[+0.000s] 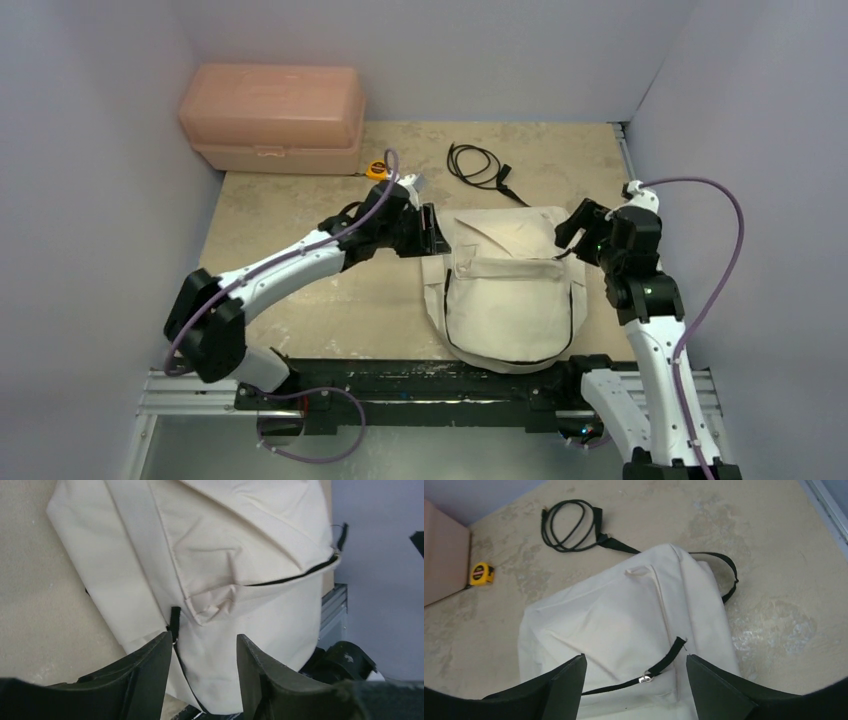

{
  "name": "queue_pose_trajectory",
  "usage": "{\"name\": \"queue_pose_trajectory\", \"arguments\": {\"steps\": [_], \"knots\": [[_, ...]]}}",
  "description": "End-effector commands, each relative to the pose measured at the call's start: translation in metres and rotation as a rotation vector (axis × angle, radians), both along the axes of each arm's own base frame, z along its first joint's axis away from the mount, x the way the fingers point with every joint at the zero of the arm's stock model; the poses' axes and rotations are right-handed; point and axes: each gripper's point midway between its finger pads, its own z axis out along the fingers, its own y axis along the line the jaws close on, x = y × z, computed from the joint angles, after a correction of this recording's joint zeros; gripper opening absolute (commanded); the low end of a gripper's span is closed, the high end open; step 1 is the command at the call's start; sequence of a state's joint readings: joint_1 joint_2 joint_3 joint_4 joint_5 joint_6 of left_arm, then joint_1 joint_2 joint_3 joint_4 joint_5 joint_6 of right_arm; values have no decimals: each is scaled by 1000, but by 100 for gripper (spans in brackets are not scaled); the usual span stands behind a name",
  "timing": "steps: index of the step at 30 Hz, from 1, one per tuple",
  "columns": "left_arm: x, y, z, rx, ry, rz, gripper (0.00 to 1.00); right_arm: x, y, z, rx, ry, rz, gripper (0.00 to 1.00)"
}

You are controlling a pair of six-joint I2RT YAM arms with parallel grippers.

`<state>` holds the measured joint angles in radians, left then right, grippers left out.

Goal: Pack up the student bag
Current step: Zip the student bag at the center of the board, then reset both arms

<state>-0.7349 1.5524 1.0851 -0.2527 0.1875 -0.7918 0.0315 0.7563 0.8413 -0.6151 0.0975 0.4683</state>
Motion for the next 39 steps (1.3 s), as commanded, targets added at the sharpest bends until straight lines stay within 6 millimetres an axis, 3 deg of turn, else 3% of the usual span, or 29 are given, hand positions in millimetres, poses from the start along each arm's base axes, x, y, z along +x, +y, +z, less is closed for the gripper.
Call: {"name": "queue_pose_trajectory", "arguments": {"steps": [1, 2, 5, 9, 13, 16, 21, 25, 26, 27, 34, 39], "knots": [[-24, 13, 87, -137, -137, -66, 51, -4, 27, 61, 8, -145, 196, 78], [-31, 17, 101, -155, -163, -81, 55, -8, 33, 69, 21, -163, 224, 78], [-56, 38, 147, -204, -255, -107, 82, -22, 49, 101, 54, -253, 313, 78], [-90, 78, 207, -262, -399, -86, 85, -42, 44, 144, 32, -362, 295, 78], [-125, 126, 256, -306, -547, -35, 86, -55, 31, 160, 3, -383, 225, 78], [-146, 159, 281, -322, -640, 20, 87, -64, 27, 171, -7, -406, 204, 78], [-173, 209, 305, -328, -754, 111, 87, -83, 19, 196, -26, -473, 161, 78], [-188, 242, 310, -300, -797, 185, 88, -104, 8, 220, -62, -525, 112, 79], [-192, 249, 312, -299, -809, 197, 88, -109, 10, 226, 47, -542, 67, 96], [-195, 255, 314, -297, -822, 206, 88, -114, 9, 231, 61, -561, 56, 99], [-205, 277, 313, -257, -865, 240, 89, -138, 0, 250, 67, -652, 3, 99], [-201, 276, 310, -238, -857, 242, 90, -139, 4, 240, 68, -622, 27, 99]]}}
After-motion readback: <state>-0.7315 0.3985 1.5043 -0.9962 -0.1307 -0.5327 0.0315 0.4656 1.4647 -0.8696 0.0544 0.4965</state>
